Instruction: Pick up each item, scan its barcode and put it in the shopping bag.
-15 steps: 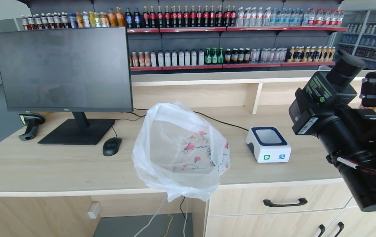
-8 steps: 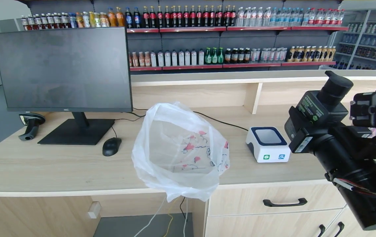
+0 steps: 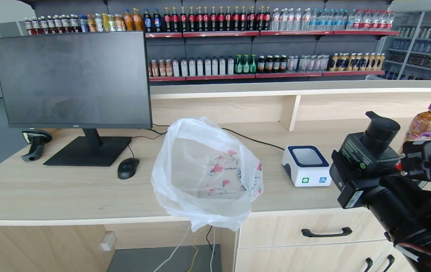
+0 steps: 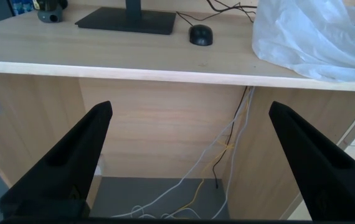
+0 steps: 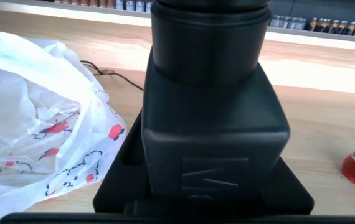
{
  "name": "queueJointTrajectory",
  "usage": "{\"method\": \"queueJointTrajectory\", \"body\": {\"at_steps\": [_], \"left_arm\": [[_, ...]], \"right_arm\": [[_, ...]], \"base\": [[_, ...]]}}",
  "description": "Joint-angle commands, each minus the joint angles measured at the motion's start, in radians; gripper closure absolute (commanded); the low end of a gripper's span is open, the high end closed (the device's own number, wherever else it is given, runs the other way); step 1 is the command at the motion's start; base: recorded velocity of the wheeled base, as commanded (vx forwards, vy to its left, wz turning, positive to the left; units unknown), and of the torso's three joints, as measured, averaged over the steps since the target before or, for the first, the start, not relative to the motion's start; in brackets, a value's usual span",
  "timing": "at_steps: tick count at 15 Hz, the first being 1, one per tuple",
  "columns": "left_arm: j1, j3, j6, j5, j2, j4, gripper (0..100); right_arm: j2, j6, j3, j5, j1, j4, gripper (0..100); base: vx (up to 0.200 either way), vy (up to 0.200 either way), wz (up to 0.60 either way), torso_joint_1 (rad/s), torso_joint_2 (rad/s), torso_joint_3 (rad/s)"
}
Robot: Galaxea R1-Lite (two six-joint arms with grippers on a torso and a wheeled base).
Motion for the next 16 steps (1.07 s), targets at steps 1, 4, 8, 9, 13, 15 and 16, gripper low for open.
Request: {"method": "queueJointTrajectory", "body": {"at_steps": [1, 4, 8, 9, 13, 15, 16], "left_arm": [[0.0, 0.0, 0.0, 0.0, 0.0, 0.0, 0], [0.0, 0.0, 0.0, 0.0, 0.0, 0.0, 0], [0.0, 0.0, 0.0, 0.0, 0.0, 0.0, 0], [0.0, 0.0, 0.0, -0.001, 0.0, 0.0, 0], [0.0, 0.0, 0.0, 0.0, 0.0, 0.0, 0], [0.0, 0.0, 0.0, 0.0, 0.0, 0.0, 0], [0.0, 0.0, 0.0, 0.0, 0.0, 0.0, 0]], "right_arm": [[0.012, -0.008, -0.018, -0.001, 0.003, 0.004, 100], [0.035, -0.021, -0.038, -0.02, 0.003, 0.028, 100], [0.083, -0.014, -0.062, -0.08, 0.005, 0.02, 100], [0.089, -0.013, -0.064, -0.08, 0.005, 0.019, 100], [0.1, -0.007, -0.068, -0.082, 0.005, 0.017, 100], [0.103, -0.002, -0.076, -0.082, 0.005, 0.017, 100], [0.103, -0.002, -0.096, -0.082, 0.005, 0.017, 100]], "base": [[0.0, 0.0, 0.0, 0.0, 0.0, 0.0], [0.0, 0.0, 0.0, 0.0, 0.0, 0.0], [0.0, 0.0, 0.0, 0.0, 0.0, 0.0], [0.0, 0.0, 0.0, 0.0, 0.0, 0.0], [0.0, 0.0, 0.45, -0.134, 0.31, 0.17], [0.0, 0.0, 0.3, -0.144, 0.35, 0.186], [0.0, 0.0, 0.0, -0.144, 0.37, 0.193]]}}
